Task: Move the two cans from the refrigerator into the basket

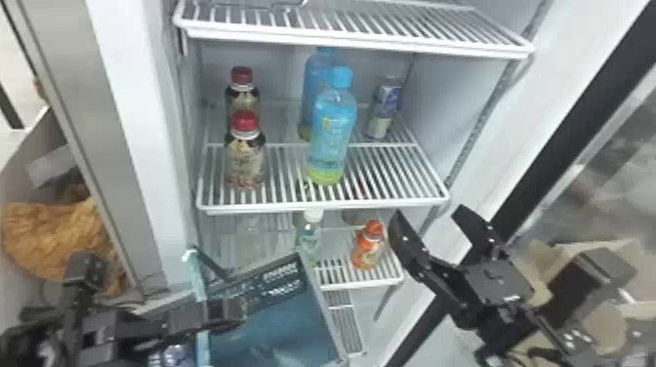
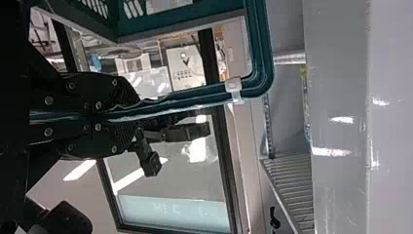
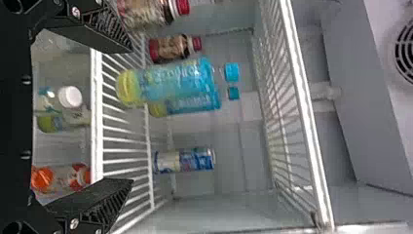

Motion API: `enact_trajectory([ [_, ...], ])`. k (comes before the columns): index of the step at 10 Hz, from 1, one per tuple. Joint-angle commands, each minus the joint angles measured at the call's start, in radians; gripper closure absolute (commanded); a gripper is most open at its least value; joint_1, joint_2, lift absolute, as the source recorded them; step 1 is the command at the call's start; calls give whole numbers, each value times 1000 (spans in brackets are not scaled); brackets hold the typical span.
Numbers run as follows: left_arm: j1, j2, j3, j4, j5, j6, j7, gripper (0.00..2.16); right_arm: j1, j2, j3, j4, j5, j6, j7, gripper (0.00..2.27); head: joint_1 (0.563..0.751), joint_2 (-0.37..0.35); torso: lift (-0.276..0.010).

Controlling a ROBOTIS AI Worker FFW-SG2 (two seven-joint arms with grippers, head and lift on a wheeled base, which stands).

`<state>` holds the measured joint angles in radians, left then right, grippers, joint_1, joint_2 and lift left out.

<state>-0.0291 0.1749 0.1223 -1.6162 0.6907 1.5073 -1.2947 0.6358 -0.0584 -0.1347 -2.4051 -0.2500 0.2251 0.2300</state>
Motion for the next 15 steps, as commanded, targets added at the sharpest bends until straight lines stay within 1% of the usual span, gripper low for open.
enact_trajectory([
  [1,0,0,-1,0,-1,2,0,1191,-54,3,1,60,-1,-41,-17,125,695,-229,-25],
  [4,0,2,-5,0,1,5,0,1191,-179,14,1,178,9,-97,-58,127,695,-250,-25],
  [6,0,3,-7,0,3,5,0,1191,-270,14,1,259,37,-102,-58,125,695,-256,-25],
  [9,-3,5,-11,0,5,7,0,1190,-398,9,1,364,96,-100,-58,125,695,-254,-25],
  [12,-8,5,-15,0,5,7,0,1191,-511,6,15,455,118,-61,-58,125,695,-251,-25],
  [15,-15,6,-21,0,7,7,2,1191,-619,2,39,553,140,-56,-60,125,695,-234,-25],
])
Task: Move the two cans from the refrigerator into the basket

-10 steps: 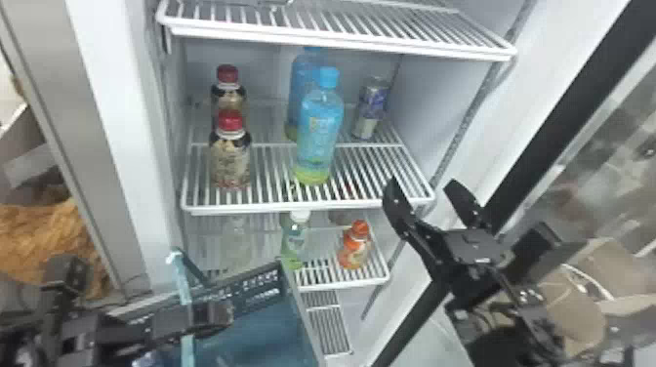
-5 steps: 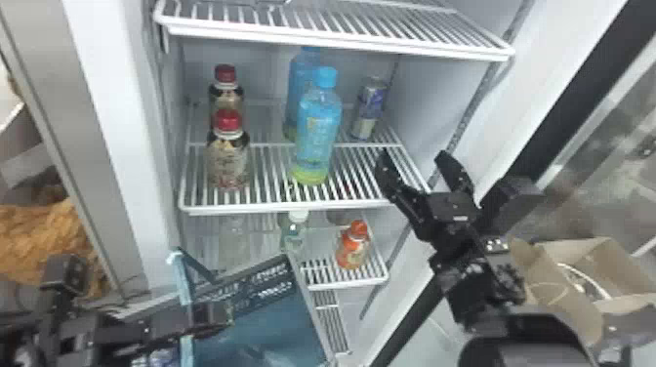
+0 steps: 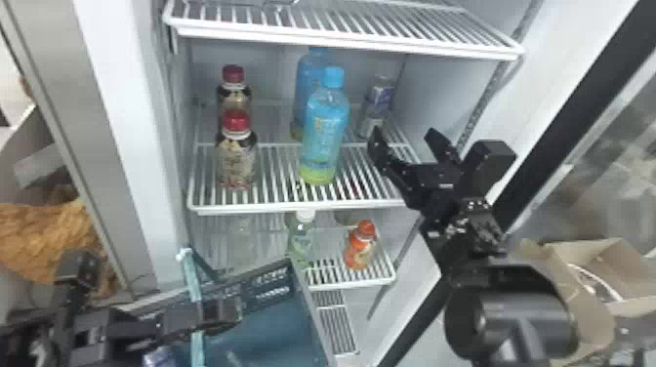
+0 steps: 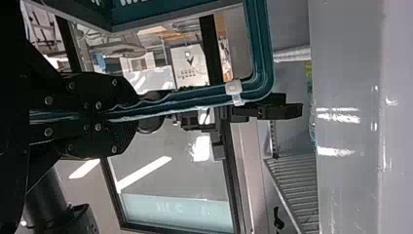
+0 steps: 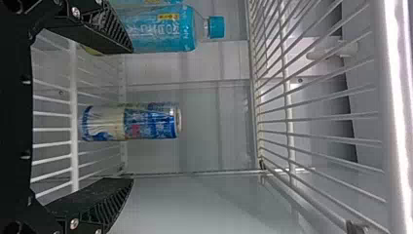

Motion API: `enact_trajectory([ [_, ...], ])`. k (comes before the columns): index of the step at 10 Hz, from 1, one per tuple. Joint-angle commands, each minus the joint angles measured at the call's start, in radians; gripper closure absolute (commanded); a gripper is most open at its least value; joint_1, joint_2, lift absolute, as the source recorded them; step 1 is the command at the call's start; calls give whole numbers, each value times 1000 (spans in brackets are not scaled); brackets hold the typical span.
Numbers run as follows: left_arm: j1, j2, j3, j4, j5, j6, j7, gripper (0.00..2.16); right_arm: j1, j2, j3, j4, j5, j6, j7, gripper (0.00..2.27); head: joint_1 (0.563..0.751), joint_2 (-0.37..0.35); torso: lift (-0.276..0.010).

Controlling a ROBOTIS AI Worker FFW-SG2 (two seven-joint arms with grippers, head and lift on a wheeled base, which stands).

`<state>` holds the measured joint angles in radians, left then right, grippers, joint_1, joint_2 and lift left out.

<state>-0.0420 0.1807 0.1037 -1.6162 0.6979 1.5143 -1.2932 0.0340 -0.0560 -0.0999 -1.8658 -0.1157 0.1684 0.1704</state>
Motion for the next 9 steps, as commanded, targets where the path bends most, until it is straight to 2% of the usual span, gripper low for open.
enact_trajectory([
  [1,-2,0,-2,0,0,0,0,1191,-32,-1,10,31,10,8,-9,125,695,-228,-25],
  [9,-27,5,-22,5,2,2,3,1190,-226,1,38,247,24,67,-25,125,695,-211,-25],
])
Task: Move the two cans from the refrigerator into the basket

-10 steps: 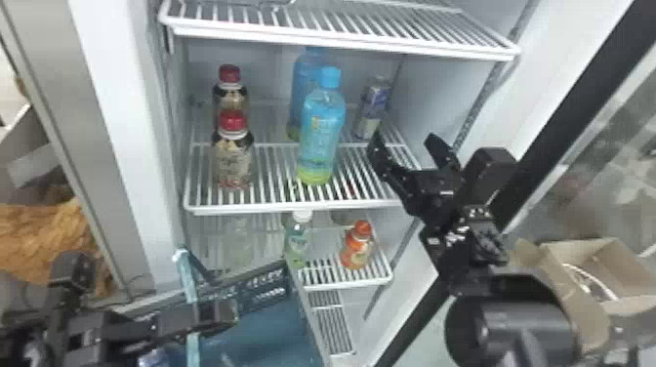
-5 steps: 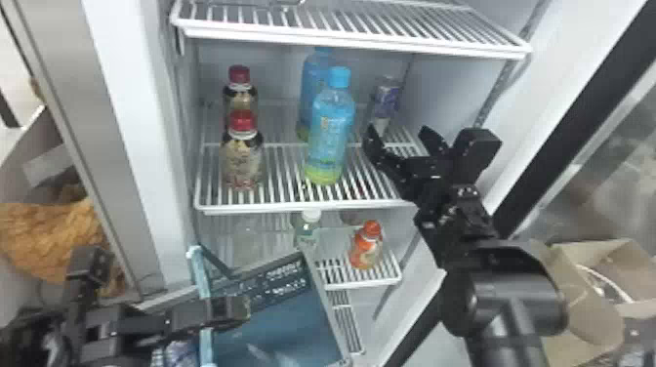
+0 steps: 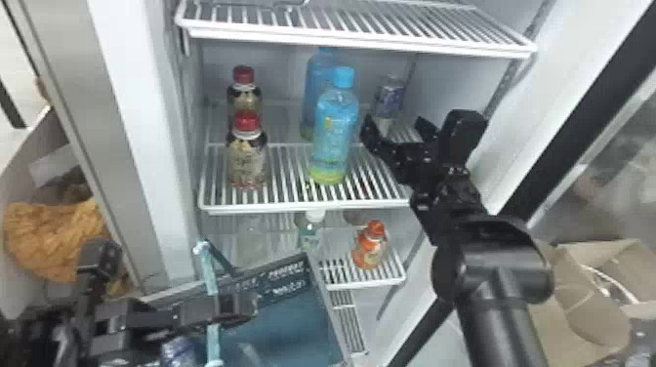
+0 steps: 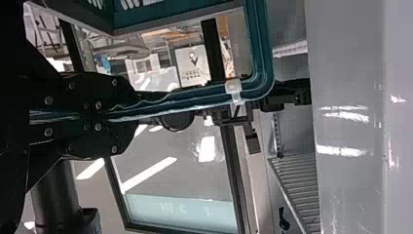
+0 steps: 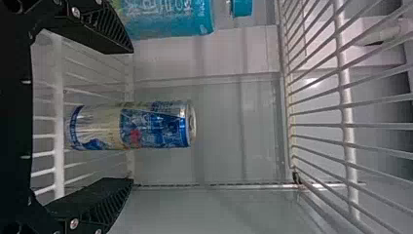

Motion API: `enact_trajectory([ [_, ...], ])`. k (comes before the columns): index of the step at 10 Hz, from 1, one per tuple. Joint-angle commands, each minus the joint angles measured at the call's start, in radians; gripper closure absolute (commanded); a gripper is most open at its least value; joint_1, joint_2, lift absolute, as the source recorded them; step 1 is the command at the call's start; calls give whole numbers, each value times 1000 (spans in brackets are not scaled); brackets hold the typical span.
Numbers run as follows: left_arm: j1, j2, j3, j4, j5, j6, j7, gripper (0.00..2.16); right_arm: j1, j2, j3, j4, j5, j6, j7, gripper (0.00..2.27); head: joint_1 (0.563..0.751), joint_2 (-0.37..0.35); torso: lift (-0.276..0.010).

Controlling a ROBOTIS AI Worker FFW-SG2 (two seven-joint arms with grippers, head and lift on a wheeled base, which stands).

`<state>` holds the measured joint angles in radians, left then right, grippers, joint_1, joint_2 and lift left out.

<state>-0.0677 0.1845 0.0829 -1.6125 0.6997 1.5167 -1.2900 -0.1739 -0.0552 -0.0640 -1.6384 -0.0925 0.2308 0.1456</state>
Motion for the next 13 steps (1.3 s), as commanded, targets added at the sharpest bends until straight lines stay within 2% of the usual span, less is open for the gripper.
enact_trajectory([
  [1,-6,1,-1,1,0,0,1,1190,-42,0,6,49,3,5,0,127,695,-208,-25],
  [5,-21,4,-15,13,2,0,1,1190,-143,3,6,167,45,24,-11,128,695,-201,-25],
  [11,-28,7,-25,18,4,-2,3,1191,-278,2,24,351,77,24,-15,133,682,-204,-25],
  [12,-31,7,-27,21,4,-2,3,1191,-288,2,28,371,77,24,-15,274,680,-200,-25],
  [13,-31,7,-29,21,8,-2,3,1191,-300,-3,28,395,65,37,-15,820,680,-196,-25],
])
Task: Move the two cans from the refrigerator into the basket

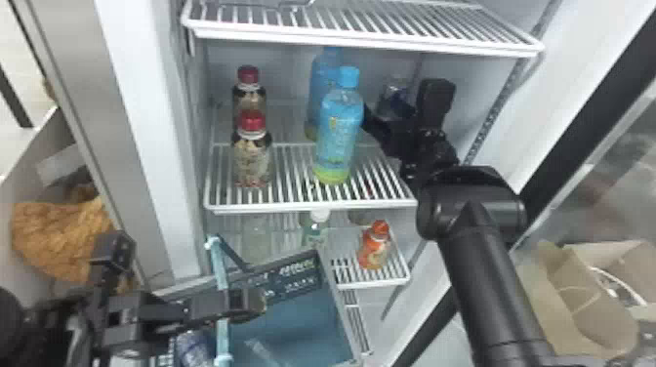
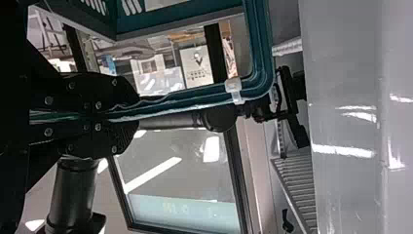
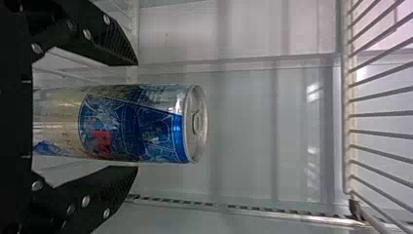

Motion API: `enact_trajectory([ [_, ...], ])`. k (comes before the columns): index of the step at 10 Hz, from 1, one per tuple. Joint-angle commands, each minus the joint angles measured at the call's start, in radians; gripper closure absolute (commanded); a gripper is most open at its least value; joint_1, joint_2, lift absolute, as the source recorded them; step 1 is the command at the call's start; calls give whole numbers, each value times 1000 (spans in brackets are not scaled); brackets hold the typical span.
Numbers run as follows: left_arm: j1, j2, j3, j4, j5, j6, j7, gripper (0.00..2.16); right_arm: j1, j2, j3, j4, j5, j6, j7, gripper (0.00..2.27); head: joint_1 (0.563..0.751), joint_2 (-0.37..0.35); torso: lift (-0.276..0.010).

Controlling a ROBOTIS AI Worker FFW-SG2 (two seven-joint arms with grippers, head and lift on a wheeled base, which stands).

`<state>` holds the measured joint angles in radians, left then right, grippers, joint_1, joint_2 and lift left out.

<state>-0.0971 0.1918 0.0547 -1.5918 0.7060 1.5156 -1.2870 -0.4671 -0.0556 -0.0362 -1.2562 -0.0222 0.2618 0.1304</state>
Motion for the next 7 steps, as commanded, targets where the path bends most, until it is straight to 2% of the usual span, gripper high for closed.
enact_trajectory([
  [1,-1,0,-1,0,2,-1,0,1190,-7,-6,0,23,-4,6,-2,1322,681,-195,-25],
  [3,4,0,-1,3,4,-1,0,1190,-4,-10,0,40,0,-43,-2,1282,687,-199,-25],
  [5,4,-2,-1,3,6,-1,0,1191,1,-20,0,35,2,-68,0,1282,684,-203,-25],
  [7,11,-2,1,3,8,-1,0,1191,72,-27,-2,-65,-18,-68,-2,1282,683,-208,-25],
])
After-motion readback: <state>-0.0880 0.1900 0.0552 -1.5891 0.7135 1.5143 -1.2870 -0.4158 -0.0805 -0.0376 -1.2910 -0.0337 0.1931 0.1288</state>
